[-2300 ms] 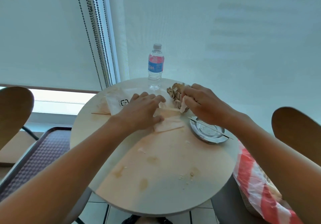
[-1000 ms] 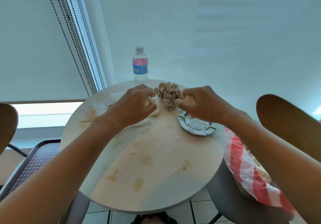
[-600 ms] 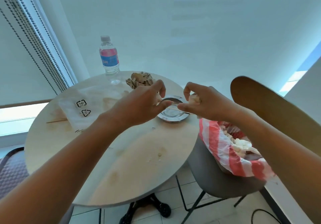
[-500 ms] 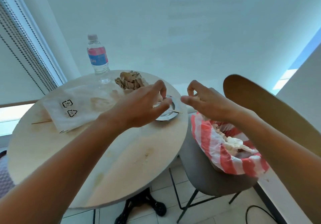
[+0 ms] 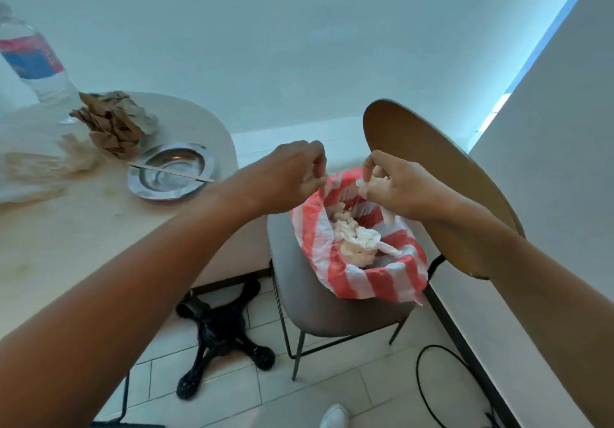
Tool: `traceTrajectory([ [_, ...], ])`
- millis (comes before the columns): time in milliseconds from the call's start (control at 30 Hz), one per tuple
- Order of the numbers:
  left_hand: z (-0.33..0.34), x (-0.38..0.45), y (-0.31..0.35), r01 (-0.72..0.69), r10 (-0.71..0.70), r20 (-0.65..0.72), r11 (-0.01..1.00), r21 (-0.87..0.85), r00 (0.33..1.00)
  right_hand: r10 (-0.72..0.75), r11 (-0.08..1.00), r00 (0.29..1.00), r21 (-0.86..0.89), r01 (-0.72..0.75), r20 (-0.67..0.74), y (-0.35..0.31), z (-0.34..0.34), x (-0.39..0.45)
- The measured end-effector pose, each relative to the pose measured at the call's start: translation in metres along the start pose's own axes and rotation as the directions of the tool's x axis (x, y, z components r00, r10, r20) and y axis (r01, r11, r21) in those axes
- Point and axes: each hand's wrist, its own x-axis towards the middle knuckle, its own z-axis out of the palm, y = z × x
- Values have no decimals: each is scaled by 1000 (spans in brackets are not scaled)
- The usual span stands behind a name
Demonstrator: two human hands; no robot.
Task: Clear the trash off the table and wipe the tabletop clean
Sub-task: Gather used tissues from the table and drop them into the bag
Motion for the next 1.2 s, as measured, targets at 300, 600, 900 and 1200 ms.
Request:
traceTrajectory([
  [300, 106, 63, 7, 167, -166, 74, 986, -12, 983, 160, 983, 986, 77, -164, 51, 86, 38, 15],
  [600, 138, 83, -9, 169, -158, 227, 985, -32, 961, 158, 984, 968, 53, -171, 195, 116, 57, 22],
  [900, 109, 68, -10, 212, -213, 56, 977, 22, 975, 34, 995, 968, -99, -9, 247, 104, 34, 27],
  [1200, 38, 25, 9, 248, -241, -81, 965, 90, 967, -112, 955, 960, -239, 176, 258, 26, -3, 30],
])
